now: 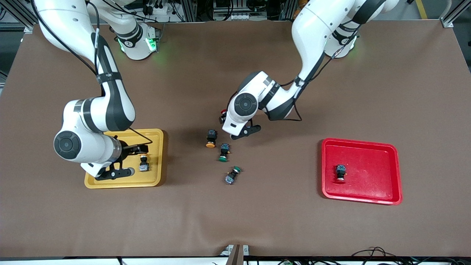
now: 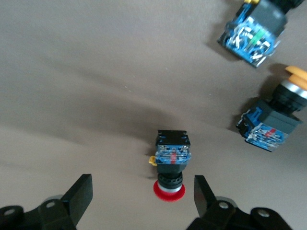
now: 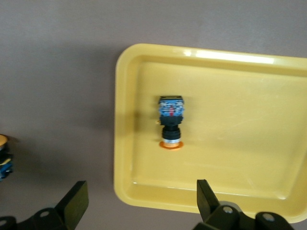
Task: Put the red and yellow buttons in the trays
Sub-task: 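Reach the left gripper to another red button while the right gripper withdraws, then grasp the red button with the left gripper while the right grasps a yellow button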
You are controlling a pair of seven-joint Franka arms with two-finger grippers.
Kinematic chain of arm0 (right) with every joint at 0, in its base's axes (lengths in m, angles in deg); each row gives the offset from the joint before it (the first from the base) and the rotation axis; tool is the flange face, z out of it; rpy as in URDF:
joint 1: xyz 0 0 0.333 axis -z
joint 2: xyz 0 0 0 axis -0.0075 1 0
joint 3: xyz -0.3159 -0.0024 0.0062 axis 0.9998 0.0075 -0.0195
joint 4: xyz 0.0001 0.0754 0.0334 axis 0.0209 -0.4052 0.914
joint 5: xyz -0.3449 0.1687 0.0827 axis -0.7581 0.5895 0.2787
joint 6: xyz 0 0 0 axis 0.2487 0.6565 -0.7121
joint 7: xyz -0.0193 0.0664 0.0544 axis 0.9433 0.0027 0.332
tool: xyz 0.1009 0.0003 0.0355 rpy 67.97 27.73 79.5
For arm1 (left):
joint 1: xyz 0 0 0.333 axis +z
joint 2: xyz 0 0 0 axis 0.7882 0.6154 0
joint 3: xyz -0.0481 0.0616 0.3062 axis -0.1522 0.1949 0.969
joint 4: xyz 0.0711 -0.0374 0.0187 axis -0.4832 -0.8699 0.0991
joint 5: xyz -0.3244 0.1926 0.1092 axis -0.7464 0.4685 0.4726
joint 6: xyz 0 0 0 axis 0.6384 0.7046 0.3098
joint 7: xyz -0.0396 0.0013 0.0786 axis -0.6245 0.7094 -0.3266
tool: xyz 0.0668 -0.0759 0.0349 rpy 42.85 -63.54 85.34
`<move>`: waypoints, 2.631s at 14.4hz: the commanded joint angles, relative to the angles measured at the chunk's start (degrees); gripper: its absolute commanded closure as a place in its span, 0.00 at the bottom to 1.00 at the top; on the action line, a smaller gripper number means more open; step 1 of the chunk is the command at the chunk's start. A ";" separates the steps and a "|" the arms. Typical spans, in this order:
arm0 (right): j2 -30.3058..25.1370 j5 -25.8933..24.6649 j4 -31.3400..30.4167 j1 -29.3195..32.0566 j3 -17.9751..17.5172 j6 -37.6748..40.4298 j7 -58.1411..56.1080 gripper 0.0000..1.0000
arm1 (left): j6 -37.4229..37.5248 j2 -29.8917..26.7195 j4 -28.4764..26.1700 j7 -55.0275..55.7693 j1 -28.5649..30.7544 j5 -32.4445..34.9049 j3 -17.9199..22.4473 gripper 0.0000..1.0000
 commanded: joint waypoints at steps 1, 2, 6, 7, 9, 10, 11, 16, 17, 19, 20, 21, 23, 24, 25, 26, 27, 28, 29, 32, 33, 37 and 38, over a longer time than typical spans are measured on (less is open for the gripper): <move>-1.21 0.86 -0.73 -2.64 -0.22 0.29 4.71 0.00 | -3.13 1.21 -0.16 3.37 -2.00 -0.84 0.23 0.06; -1.21 1.29 -0.82 -3.60 -0.22 0.20 6.21 0.00 | -3.49 1.56 -0.16 4.34 -2.97 -0.58 0.40 0.06; -1.03 3.31 -0.73 -6.42 -0.22 -0.50 10.43 0.00 | -5.86 2.88 -0.51 5.14 -4.82 -0.05 0.75 0.07; -0.95 3.75 -0.73 -6.86 -0.22 -0.68 10.70 0.00 | -6.12 3.06 -0.52 5.14 -4.82 0.03 0.75 0.08; -0.86 3.76 -0.73 -7.04 -0.22 -1.03 10.79 0.00 | -7.09 3.15 -0.95 5.14 -5.26 1.08 0.75 0.19; -0.86 3.76 -0.73 -6.95 -0.14 -1.03 10.79 0.00 | -7.18 3.15 -1.04 5.14 -5.35 1.35 0.75 0.29; -0.77 3.76 -0.73 -7.04 -0.14 -1.20 10.71 0.00 | -7.27 3.24 -1.04 5.14 -5.61 1.35 0.75 0.39; -0.68 3.76 -0.82 -7.48 -0.22 -2.17 11.14 0.00 | -7.80 3.50 -0.96 5.06 -5.97 2.58 0.75 0.90; -0.60 3.85 -0.82 -7.48 -0.22 -2.69 11.14 0.00 | -7.71 3.33 -0.52 4.88 -5.62 2.58 0.75 0.96; -0.51 4.02 -0.82 -7.83 -0.22 -3.14 11.32 0.00 | -6.14 2.19 -0.08 4.35 -4.91 3.37 0.93 1.00; -0.51 4.54 -0.99 -8.44 -0.22 -3.92 12.45 0.00 | -3.78 1.49 0.53 4.18 -3.95 5.03 0.93 1.00; -0.25 4.72 -1.08 -8.88 -0.22 -4.80 14.03 0.00 | -0.62 1.22 2.11 3.74 -2.55 6.44 0.84 1.00; 0.63 4.73 -1.35 -10.46 -0.22 -6.99 17.45 0.00 | 6.67 1.13 6.06 1.73 -0.26 8.03 0.58 1.00; 1.07 4.73 -1.43 -11.43 -0.22 -8.22 19.13 0.00 | 9.14 0.95 7.47 -0.46 0.44 8.12 0.58 1.00; 1.68 4.73 -1.44 -12.22 -0.22 -9.02 21.23 0.00 | 10.38 0.17 7.92 -2.57 2.02 8.03 0.49 1.00; 2.12 4.73 -1.44 -13.01 -0.22 -9.46 23.69 0.00 | 10.74 -0.45 7.92 -4.59 3.69 8.12 0.49 1.00; 2.48 4.73 -1.44 -14.15 -0.14 -9.82 25.37 0.00 | 11.97 -1.24 7.92 -7.40 5.01 8.21 0.58 1.00; 3.00 4.73 -1.61 -14.86 -0.14 -10.34 26.17 0.00 | 13.11 -1.51 7.92 -10.56 6.41 8.21 0.75 1.00; 3.62 4.73 -1.79 -15.73 -0.22 -11.30 26.78 0.00 | 13.99 -1.86 7.92 -12.68 7.82 8.21 0.67 1.00; 5.90 4.64 -1.88 -18.46 -0.14 -14.47 30.21 0.00 | 15.05 -4.22 7.84 -22.16 12.39 10.83 0.75 1.00; 6.60 4.64 -1.79 -18.99 -0.14 -15.35 30.30 0.00 | 15.05 -4.58 7.75 -24.98 13.80 11.89 0.75 0.99; 8.45 4.20 -1.79 -21.36 -0.14 -17.20 30.04 0.00 | 15.14 -4.76 7.66 -36.22 20.39 16.99 0.75 0.97; 8.72 4.20 -1.87 -22.50 -0.14 -17.20 30.04 0.00 | 15.14 -4.67 7.48 -39.12 21.88 17.08 0.84 0.97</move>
